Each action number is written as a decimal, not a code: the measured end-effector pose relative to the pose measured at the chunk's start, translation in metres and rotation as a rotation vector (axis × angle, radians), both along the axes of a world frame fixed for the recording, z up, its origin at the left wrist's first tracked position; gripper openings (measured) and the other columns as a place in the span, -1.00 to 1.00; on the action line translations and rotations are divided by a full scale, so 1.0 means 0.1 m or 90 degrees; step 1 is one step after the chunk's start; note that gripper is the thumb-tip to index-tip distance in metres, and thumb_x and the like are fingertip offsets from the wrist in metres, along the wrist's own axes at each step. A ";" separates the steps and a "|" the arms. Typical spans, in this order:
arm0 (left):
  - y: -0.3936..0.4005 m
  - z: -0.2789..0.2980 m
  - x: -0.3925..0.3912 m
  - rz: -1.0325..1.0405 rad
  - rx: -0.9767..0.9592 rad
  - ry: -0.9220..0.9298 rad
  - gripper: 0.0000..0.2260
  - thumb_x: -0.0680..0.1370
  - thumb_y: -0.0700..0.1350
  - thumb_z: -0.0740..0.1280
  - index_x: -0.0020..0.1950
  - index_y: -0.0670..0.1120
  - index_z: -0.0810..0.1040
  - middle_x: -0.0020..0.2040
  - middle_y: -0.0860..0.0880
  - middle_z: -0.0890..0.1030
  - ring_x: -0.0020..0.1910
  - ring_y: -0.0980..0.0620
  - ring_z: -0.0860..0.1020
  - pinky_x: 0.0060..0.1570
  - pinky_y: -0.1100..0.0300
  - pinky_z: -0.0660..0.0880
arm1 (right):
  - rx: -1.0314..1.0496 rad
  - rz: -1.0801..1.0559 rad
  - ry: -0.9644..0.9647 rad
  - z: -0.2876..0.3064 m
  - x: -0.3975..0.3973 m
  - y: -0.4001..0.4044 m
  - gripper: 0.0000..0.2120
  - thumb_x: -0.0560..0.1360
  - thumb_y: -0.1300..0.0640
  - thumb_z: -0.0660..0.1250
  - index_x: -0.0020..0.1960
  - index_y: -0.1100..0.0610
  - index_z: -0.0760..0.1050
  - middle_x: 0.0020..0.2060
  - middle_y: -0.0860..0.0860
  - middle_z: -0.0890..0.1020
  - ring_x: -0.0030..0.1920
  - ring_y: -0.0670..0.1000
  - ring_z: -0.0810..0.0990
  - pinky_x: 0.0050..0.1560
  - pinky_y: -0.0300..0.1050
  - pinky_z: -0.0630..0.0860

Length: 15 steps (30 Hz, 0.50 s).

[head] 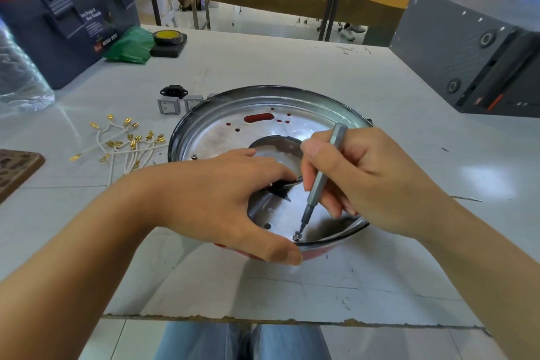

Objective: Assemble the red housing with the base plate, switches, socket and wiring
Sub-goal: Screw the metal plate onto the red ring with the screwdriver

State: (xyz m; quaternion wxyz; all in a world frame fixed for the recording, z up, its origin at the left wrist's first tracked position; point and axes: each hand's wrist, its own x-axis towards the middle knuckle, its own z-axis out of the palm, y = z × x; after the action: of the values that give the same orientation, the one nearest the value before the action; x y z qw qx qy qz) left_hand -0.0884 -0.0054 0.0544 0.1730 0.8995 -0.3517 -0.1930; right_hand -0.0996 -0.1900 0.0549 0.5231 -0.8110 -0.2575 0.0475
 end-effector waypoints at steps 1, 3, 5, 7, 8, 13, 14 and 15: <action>0.00 0.00 0.00 0.001 0.000 0.003 -0.38 0.22 0.45 0.23 0.22 0.24 0.37 0.09 0.24 0.45 0.20 0.13 0.35 0.16 0.14 0.41 | 0.000 0.001 -0.001 0.00 0.00 -0.01 -0.61 0.55 -0.02 0.13 -0.39 0.07 0.48 -0.64 0.00 0.45 -0.63 -0.15 0.35 -0.50 -0.45 0.29; 0.00 0.00 0.00 0.001 -0.001 0.006 -0.38 0.22 0.44 0.23 0.22 0.25 0.37 0.10 0.24 0.44 0.22 0.14 0.35 0.17 0.14 0.41 | -0.007 0.006 -0.011 -0.01 0.00 -0.01 -0.60 0.58 0.01 0.14 -0.39 0.07 0.48 -0.63 0.00 0.46 -0.62 -0.15 0.36 -0.50 -0.47 0.29; 0.00 0.00 0.00 0.000 -0.002 0.007 -0.38 0.22 0.44 0.23 0.22 0.24 0.37 0.11 0.23 0.44 0.22 0.13 0.35 0.18 0.13 0.40 | -0.020 0.011 -0.020 -0.02 0.01 -0.01 -0.61 0.59 0.04 0.14 -0.38 0.05 0.48 -0.63 -0.01 0.47 -0.62 -0.15 0.38 -0.49 -0.48 0.29; 0.00 0.00 0.00 -0.004 -0.001 0.006 -0.39 0.22 0.44 0.22 0.21 0.23 0.38 0.11 0.21 0.45 0.22 0.11 0.36 0.19 0.12 0.40 | -0.031 0.015 -0.024 -0.03 0.02 -0.02 -0.61 0.60 0.06 0.14 -0.38 0.04 0.48 -0.62 -0.02 0.47 -0.61 -0.15 0.38 -0.49 -0.46 0.29; 0.00 0.00 0.00 -0.005 -0.001 0.005 -0.39 0.22 0.44 0.22 0.21 0.22 0.38 0.10 0.20 0.46 0.21 0.10 0.37 0.19 0.11 0.40 | -0.034 0.017 -0.024 -0.03 0.02 -0.02 -0.61 0.60 0.07 0.14 -0.38 0.03 0.48 -0.62 -0.02 0.47 -0.61 -0.14 0.38 -0.49 -0.45 0.30; 0.00 -0.01 0.01 -0.010 -0.002 0.004 -0.40 0.24 0.44 0.23 0.22 0.22 0.38 0.12 0.20 0.46 0.23 0.09 0.36 0.20 0.11 0.39 | -0.038 0.031 -0.019 -0.03 0.02 -0.02 -0.65 0.57 0.04 0.15 -0.36 0.02 0.49 -0.61 -0.01 0.48 -0.60 -0.13 0.40 -0.48 -0.40 0.33; 0.00 -0.01 0.01 -0.012 -0.004 0.006 -0.40 0.24 0.43 0.23 0.22 0.22 0.38 0.13 0.19 0.46 0.23 0.08 0.36 0.20 0.11 0.39 | -0.044 0.034 -0.020 -0.03 0.02 -0.02 -0.66 0.56 0.04 0.16 -0.36 0.03 0.49 -0.61 0.00 0.49 -0.60 -0.13 0.40 -0.48 -0.40 0.33; 0.00 -0.01 0.01 -0.013 -0.005 0.007 -0.40 0.24 0.43 0.24 0.21 0.21 0.39 0.13 0.18 0.46 0.23 0.07 0.36 0.20 0.10 0.39 | -0.050 0.037 -0.021 -0.03 0.01 -0.02 -0.67 0.56 0.04 0.16 -0.35 0.04 0.50 -0.61 0.00 0.49 -0.60 -0.13 0.40 -0.47 -0.39 0.33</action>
State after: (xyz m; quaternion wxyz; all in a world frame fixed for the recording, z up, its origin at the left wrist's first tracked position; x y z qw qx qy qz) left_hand -0.0876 -0.0057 0.0533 0.1768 0.8941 -0.3605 -0.1984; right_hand -0.0981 -0.1924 0.0519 0.4849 -0.8237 -0.2877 0.0594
